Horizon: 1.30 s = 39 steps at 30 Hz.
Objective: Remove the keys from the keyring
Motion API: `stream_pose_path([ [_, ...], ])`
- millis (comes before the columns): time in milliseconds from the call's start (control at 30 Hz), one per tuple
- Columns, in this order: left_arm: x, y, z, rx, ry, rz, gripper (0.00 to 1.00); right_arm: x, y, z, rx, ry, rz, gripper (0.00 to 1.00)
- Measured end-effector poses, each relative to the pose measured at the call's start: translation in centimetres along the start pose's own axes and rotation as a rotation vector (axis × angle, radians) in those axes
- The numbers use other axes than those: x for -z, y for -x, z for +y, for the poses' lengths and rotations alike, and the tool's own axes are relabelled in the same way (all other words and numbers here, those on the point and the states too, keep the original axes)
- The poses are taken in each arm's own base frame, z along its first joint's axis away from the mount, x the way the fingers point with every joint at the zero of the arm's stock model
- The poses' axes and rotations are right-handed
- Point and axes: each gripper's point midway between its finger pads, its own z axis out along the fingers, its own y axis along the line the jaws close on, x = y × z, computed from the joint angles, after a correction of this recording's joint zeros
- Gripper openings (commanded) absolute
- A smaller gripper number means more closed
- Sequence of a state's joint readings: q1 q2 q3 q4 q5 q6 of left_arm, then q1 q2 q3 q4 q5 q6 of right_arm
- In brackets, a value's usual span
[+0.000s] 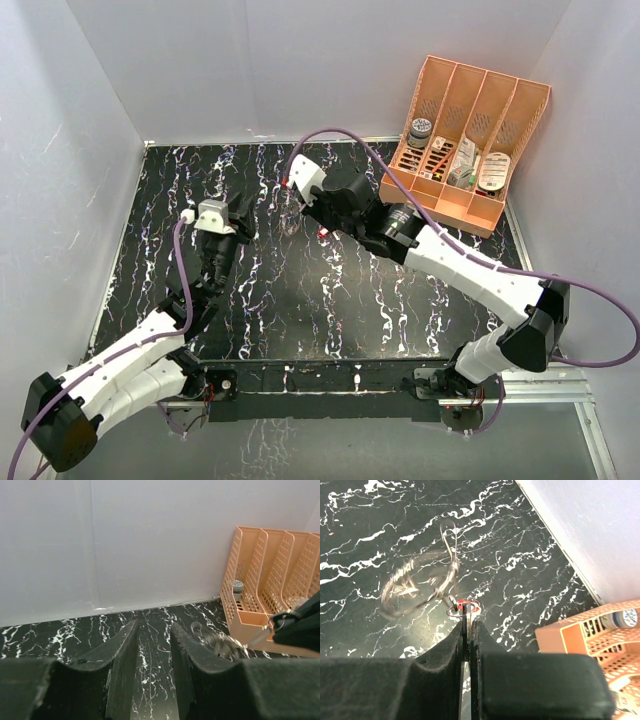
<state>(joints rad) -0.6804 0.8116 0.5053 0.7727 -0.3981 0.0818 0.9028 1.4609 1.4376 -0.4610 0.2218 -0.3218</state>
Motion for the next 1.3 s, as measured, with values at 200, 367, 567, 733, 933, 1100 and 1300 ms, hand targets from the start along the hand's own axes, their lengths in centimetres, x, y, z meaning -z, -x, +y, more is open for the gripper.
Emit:
stream_pose_path([
  [200,-0.5,-1.2,-1.7,0.013,-0.075,0.021,0.33,2.6,1.9,-0.9,0.064,-0.053,0.063,0.0],
  [367,-0.9,-1.7,-3.3,0.064,-0.139,0.019,0.4,3.3,0.9,-0.4,0.119,-0.073,0.119,0.0],
  [567,-0.7,-1.1,-5.6,0.135,-0.251,-0.019,0.47,3.3,0.7,-0.7,0.123,-0.096,0.128,0.0],
  [733,0.1,-1.4,-7.8,0.153,-0.383,-0.038,0.49,3.1,0.5,-0.4,0.125,-0.096,0.127,0.0],
  [933,1.5,-2.8,-8.8,0.161,-0.459,-0.035,0.52,3.1,0.9,-0.3,0.121,-0.097,0.104,0.0],
  [1100,1.4,-2.5,-9.2,0.181,-0.472,-0.048,0.68,3.4,1.1,-0.4,0.118,-0.098,0.095,0.0],
  [1300,1.1,-2.1,-9.7,0.208,-0.491,-0.085,0.77,3.6,1.3,-0.4,0.11,-0.102,0.077,0.0],
])
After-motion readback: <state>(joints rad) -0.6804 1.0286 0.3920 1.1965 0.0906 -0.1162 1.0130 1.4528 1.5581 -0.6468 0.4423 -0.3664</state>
